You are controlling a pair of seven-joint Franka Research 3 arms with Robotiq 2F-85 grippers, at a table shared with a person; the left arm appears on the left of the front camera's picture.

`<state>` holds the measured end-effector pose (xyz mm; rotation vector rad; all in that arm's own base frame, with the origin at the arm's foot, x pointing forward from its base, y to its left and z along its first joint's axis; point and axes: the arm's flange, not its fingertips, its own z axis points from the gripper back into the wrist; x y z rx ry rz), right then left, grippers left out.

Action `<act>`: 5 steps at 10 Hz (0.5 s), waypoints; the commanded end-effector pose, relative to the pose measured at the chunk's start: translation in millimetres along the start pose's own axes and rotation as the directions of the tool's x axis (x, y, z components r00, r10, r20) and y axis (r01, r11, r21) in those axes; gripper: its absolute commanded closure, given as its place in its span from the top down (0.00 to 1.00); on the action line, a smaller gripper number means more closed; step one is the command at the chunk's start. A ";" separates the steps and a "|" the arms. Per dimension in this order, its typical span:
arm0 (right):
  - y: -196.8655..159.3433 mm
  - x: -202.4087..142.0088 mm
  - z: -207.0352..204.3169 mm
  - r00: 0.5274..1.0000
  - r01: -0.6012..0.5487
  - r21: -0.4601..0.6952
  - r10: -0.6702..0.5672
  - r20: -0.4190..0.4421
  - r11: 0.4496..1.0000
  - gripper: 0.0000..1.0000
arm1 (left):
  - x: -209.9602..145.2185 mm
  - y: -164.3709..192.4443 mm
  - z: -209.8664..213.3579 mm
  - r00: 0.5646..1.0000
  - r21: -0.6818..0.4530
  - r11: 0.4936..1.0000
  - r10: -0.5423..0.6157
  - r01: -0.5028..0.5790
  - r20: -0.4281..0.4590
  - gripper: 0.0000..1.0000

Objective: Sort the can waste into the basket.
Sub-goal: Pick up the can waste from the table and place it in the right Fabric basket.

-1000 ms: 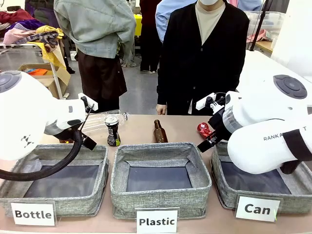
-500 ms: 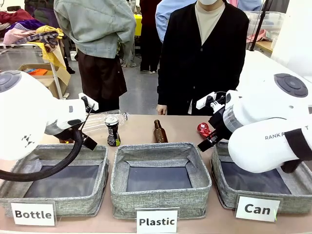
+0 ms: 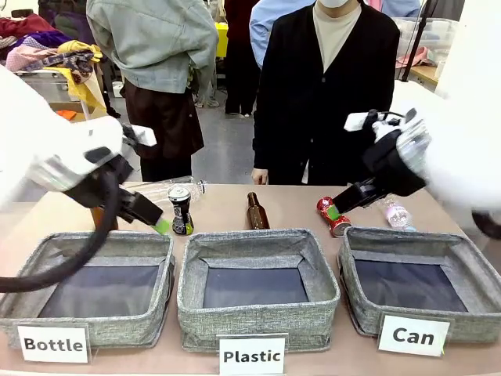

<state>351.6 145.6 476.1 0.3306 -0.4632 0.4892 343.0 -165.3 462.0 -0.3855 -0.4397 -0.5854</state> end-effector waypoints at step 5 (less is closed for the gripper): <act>-128.2 -69.4 83.6 0.919 0.301 0.504 -0.387 0.071 0.809 1.00 | -116.3 111.0 133.9 0.953 -0.458 0.884 0.210 -0.091 0.217 1.00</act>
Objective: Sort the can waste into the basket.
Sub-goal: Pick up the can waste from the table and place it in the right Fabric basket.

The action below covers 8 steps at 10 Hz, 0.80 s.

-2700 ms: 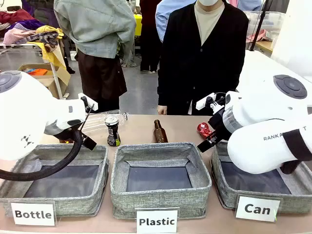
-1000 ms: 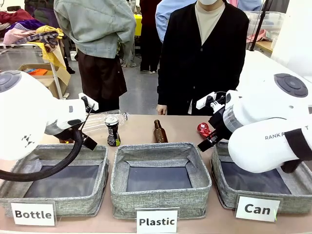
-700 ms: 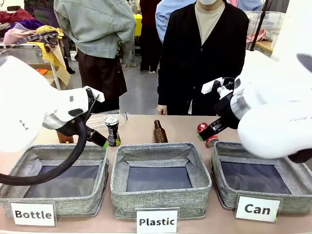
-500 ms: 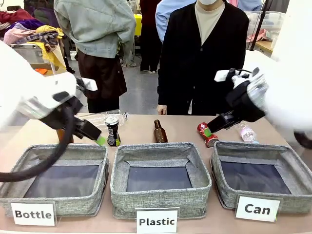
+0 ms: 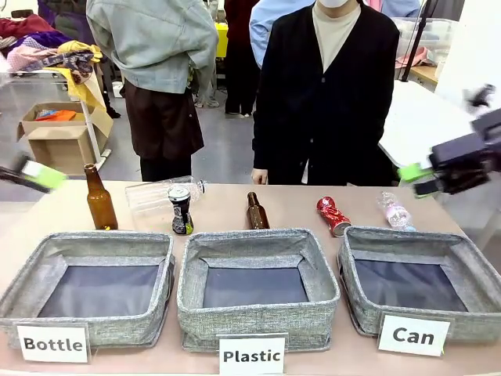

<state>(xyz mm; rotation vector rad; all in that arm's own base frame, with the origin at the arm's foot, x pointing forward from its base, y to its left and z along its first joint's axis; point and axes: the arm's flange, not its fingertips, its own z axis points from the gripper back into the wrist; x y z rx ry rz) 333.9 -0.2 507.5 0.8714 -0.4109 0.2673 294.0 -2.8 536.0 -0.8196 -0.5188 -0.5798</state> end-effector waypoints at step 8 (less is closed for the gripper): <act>-152.7 -85.5 99.1 0.738 0.492 0.173 -0.515 0.436 0.853 1.00 | -126.7 144.1 29.6 0.625 -0.369 0.779 0.627 -0.507 0.465 1.00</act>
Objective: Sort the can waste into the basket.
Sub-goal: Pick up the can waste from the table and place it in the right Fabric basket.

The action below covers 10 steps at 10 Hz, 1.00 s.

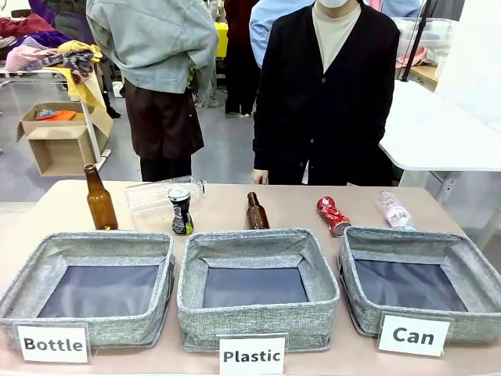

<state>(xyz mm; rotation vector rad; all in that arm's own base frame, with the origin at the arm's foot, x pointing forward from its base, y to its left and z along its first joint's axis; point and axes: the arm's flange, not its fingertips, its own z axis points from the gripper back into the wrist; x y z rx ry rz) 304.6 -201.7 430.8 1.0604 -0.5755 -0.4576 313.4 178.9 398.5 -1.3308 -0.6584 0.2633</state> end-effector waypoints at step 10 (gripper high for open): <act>63.0 -15.6 -45.8 0.972 -0.228 -0.261 0.202 -0.123 0.938 1.00 | 0.0 0.0 0.0 1.000 0.000 1.000 0.000 0.000 0.000 1.00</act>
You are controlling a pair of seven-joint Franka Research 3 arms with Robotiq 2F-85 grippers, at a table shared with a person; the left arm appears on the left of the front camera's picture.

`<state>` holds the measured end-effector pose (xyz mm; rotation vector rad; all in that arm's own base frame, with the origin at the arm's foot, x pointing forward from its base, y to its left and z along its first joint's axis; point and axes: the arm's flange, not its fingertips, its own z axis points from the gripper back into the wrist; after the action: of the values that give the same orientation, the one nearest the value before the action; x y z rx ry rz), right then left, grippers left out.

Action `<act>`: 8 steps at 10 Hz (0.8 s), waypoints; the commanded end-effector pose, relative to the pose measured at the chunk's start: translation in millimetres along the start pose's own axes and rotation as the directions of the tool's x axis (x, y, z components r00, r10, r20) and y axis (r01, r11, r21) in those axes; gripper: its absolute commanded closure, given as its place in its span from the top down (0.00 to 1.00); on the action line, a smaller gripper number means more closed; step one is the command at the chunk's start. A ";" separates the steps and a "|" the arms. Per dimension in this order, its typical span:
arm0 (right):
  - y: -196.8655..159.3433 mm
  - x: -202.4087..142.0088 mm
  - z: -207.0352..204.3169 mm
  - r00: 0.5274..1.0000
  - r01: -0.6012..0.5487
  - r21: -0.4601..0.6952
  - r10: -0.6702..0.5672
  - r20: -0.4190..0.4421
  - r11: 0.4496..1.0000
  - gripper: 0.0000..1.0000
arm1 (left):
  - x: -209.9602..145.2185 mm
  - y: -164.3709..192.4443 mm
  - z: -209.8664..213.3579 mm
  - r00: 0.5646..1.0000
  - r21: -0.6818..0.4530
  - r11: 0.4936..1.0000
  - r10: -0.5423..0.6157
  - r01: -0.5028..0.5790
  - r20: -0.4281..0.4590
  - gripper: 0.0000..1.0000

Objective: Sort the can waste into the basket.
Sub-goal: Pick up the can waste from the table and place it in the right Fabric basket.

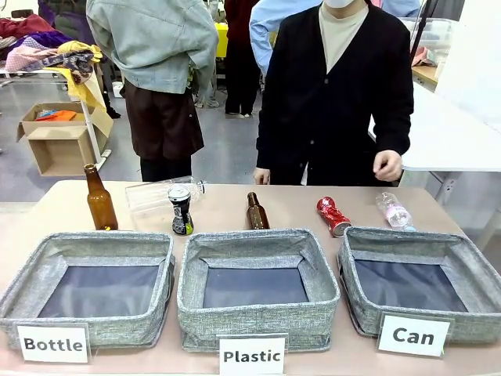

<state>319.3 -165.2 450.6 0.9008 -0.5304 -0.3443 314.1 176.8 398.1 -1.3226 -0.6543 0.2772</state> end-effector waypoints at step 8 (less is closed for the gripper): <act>111.6 -6.2 -65.6 0.940 -0.342 -0.477 0.302 -0.160 0.810 1.00 | 0.7 0.0 2.1 1.000 -0.012 1.000 -0.009 0.009 -0.005 1.00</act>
<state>388.6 -30.8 491.5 0.2831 -0.4710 -0.1027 314.2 178.3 396.8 -1.3229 -0.6512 0.2817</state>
